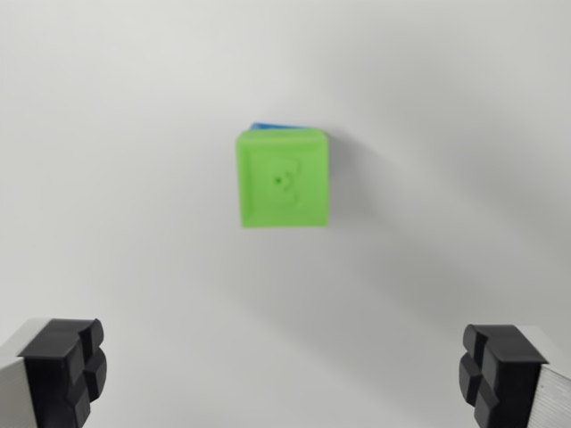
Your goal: Stack cube
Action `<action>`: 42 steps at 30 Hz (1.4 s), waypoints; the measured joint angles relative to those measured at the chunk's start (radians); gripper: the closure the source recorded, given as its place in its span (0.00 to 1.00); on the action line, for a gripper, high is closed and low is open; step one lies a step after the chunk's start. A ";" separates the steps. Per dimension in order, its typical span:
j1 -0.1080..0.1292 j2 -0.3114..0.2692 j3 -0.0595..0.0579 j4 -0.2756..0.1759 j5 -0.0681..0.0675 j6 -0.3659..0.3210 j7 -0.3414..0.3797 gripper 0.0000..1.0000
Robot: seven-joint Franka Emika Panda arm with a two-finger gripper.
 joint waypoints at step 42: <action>0.000 -0.078 0.000 0.138 0.001 -0.217 -0.002 0.00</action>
